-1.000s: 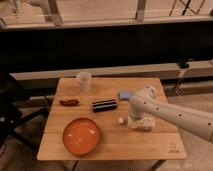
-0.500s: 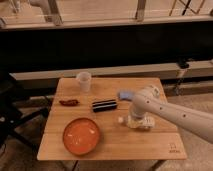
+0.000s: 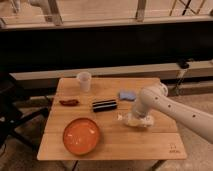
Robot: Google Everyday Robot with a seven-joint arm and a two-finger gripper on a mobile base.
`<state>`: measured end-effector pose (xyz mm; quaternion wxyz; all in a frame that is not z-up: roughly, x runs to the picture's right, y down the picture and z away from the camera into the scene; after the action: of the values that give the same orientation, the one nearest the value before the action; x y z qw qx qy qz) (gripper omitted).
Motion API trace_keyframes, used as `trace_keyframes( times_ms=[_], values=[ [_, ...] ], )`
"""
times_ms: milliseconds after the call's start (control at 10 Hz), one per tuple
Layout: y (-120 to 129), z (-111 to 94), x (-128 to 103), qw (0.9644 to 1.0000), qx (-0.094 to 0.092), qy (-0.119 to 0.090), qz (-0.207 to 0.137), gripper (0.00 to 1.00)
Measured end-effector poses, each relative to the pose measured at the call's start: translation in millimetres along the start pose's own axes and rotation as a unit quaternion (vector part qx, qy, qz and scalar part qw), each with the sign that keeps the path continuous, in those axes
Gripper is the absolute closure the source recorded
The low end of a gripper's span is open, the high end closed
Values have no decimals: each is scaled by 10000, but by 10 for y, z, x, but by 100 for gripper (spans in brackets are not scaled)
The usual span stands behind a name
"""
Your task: Stand the bottle upright
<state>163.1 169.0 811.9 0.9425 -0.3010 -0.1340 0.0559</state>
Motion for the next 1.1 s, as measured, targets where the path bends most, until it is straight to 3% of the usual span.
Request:
trace_keyframes(
  times_ms=[400,1100],
  values=[
    [-37,-43,-96,9982,-372,-440,-164,100],
    [-43,-319,-83,9943,-461,-923,-277,100]
  ],
)
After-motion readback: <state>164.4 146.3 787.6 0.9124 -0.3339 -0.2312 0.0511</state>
